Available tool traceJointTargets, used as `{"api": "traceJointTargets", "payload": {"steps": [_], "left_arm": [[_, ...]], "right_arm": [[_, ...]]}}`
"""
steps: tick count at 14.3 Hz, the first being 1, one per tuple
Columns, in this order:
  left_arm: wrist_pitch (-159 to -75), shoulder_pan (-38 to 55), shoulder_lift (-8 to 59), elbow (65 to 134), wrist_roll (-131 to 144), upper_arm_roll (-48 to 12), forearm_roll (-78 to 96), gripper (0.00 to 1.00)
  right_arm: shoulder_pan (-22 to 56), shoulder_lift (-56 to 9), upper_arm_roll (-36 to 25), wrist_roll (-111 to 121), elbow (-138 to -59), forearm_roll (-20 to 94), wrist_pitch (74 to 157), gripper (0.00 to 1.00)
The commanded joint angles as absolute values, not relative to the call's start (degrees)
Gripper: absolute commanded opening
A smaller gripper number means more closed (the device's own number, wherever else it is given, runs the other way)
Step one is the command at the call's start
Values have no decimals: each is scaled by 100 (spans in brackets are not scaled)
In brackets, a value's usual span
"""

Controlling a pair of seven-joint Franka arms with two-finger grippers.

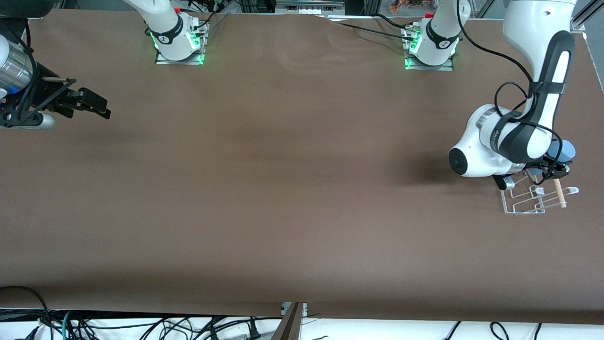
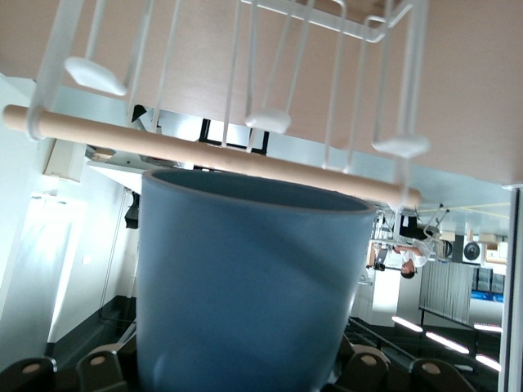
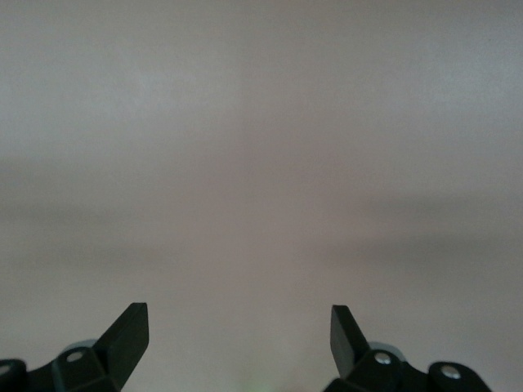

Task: Transfer cup to left arm and place on rack
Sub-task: 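Lower the cup onto the wire rack with the left gripper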

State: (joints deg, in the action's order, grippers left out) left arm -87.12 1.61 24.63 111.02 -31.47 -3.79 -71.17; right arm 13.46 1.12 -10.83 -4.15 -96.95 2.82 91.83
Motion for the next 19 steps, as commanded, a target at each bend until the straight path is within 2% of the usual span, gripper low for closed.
{"api": "traceJointTargets", "payload": {"steps": [1,5,14,15,16,17,19], "left_arm": [[-8798,123,2364,11320,-2839,-422,-7339,0],[-9201,-141,2373,11399,-2804,-422,-7576,0],[-9378,-184,2505,11549,-2312,-422,-7699,0],[-9378,-185,2522,11549,-2242,-422,-7699,17],[-9378,-185,2531,11549,-2137,-422,-7699,90],[-9378,-185,2540,11549,-2110,-422,-7699,100],[-9378,-185,2549,11523,-2101,-422,-7699,100]], "right_arm": [[1230,167,-984,-308,-9677,167,9114,99],[1230,88,-993,-299,-9677,62,9114,99],[1248,9,-984,211,-9633,-132,9132,99],[1257,-9,-984,150,-9624,-106,9114,99],[1239,-35,-984,158,-9563,-88,9106,99],[1239,-105,-993,167,-9493,-97,9114,99],[1274,-158,-984,211,-9361,-97,9097,99]]}}
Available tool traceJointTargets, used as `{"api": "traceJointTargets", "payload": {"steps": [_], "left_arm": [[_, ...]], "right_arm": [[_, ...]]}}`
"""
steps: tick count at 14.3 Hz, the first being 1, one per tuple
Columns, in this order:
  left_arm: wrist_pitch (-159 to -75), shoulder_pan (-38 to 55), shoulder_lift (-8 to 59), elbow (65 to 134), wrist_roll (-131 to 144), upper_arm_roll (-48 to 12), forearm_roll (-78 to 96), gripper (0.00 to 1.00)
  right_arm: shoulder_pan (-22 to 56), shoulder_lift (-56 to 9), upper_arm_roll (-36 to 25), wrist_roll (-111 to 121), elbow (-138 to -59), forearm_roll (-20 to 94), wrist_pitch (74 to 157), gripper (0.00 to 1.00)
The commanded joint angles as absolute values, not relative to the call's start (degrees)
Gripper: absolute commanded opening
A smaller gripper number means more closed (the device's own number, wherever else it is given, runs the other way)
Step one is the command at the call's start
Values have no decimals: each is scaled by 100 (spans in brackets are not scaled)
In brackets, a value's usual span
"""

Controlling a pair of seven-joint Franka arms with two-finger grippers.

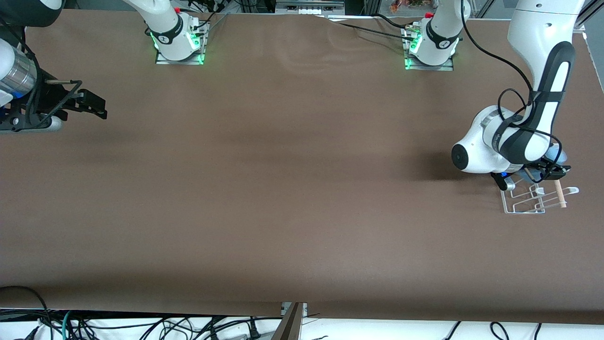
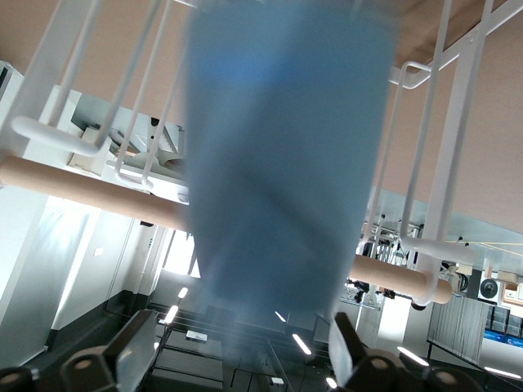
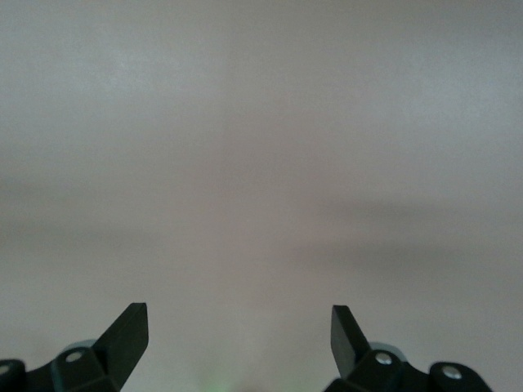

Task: Transfer cup to left arm and place on rack
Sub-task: 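Open the left gripper and raise it away from the rack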

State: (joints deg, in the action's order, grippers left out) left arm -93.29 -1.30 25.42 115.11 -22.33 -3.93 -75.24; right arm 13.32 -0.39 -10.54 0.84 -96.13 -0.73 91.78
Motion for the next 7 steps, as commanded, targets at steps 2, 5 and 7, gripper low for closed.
{"api": "traceJointTargets", "payload": {"steps": [2,5,7], "left_arm": [[-9369,-185,2549,11487,-2101,-431,-7682,100],[-9334,-185,2479,11365,-2092,-439,-7341,100],[-9316,-193,2479,11023,-2092,-422,-6674,100]], "right_arm": [[1266,-184,-984,220,-9352,-88,9097,99],[1292,-185,-967,211,-9308,-105,9105,99],[1283,-185,-967,193,-9273,-97,9105,99]]}}
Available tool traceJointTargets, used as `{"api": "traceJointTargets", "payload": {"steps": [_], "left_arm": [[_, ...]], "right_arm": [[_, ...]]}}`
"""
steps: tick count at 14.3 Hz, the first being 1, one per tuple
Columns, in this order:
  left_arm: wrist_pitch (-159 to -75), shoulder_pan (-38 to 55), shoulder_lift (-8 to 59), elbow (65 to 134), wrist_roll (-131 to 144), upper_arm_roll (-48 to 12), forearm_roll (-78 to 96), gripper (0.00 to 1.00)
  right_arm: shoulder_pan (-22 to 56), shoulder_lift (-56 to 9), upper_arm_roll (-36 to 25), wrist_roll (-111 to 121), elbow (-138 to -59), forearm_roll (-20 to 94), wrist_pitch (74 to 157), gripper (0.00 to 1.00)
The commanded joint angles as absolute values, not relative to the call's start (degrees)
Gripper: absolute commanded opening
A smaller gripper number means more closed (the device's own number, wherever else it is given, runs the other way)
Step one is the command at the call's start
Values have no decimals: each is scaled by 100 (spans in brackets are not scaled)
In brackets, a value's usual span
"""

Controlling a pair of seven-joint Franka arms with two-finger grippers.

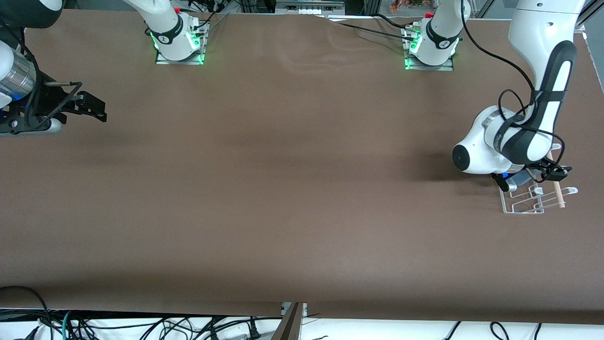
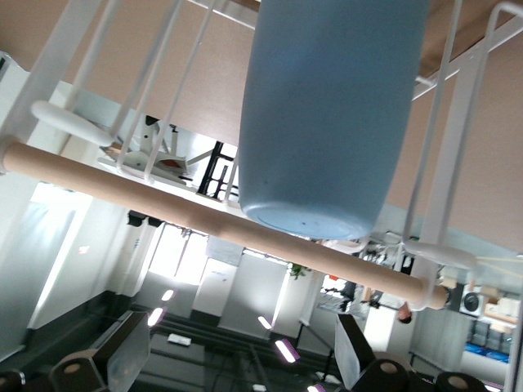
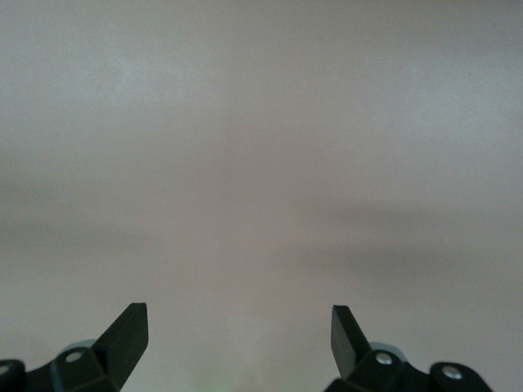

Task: Transfer cup to left arm and place on rack
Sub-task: 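Open the left gripper and raise it away from the rack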

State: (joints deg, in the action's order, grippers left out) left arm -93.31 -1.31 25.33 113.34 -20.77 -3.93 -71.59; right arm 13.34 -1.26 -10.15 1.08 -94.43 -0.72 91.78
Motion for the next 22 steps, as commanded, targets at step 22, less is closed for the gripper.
{"api": "traceJointTargets", "payload": {"steps": [22], "left_arm": [[-8550,-237,1857,6905,-484,-633,-571,100]], "right_arm": [[1292,-202,-958,185,-9229,-105,9176,99]]}}
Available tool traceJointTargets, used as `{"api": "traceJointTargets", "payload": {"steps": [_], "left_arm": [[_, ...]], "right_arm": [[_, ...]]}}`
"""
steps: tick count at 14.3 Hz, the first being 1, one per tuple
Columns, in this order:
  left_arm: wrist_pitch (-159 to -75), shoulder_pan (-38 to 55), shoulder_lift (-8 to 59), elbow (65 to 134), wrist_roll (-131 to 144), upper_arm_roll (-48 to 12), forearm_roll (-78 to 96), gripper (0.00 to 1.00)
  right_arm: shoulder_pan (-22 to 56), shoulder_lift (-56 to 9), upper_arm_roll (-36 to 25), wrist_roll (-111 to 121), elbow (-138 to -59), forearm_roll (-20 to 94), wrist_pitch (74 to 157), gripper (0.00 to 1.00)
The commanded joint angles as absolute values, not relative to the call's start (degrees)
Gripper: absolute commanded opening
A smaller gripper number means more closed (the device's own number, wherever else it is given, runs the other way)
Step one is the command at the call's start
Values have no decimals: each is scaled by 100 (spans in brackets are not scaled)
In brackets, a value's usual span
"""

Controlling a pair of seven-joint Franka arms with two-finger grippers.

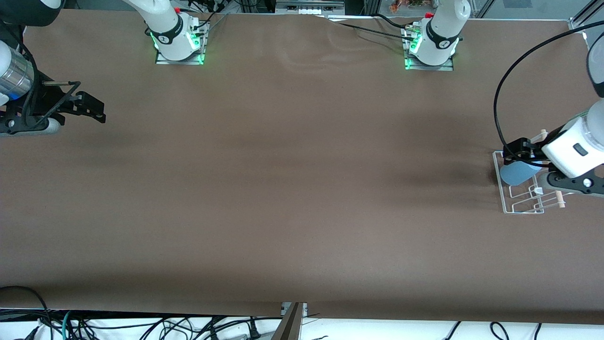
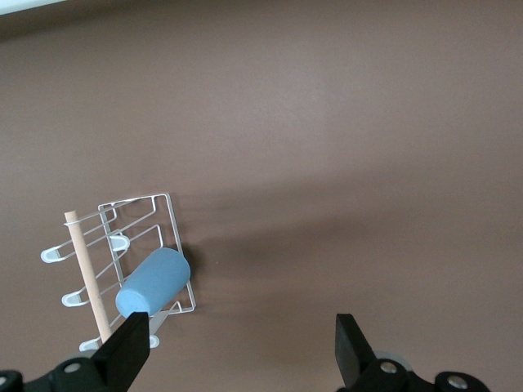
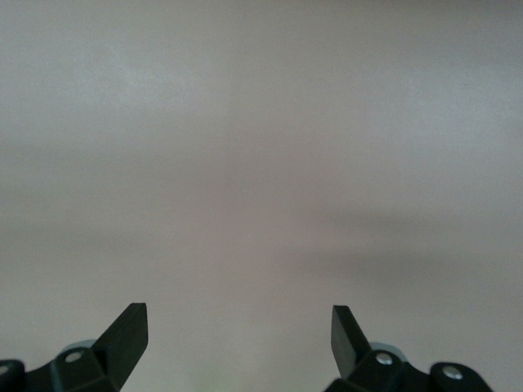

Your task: Transfer cup to left arm and place on rack

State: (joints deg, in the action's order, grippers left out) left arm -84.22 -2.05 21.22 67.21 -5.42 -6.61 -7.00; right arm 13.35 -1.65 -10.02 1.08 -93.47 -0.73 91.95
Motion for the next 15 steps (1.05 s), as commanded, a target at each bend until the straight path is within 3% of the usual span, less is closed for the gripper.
{"api": "traceJointTargets", "payload": {"steps": [1,3,7,15], "left_arm": [[-8848,-263,1524,7526,-475,-633,-510,100],[-9699,-351,759,8748,-204,-633,-352,100],[-10405,-369,54,10043,115,-633,-105,100],[-10371,-246,-35,10169,62,-633,-158,100]], "right_arm": [[1292,-202,-958,185,-9229,-105,9176,99],[1292,-211,-958,185,-9229,-114,9176,99],[1283,-264,-967,220,-9229,-132,9185,99],[1283,-299,-967,202,-9176,-141,9219,99]]}}
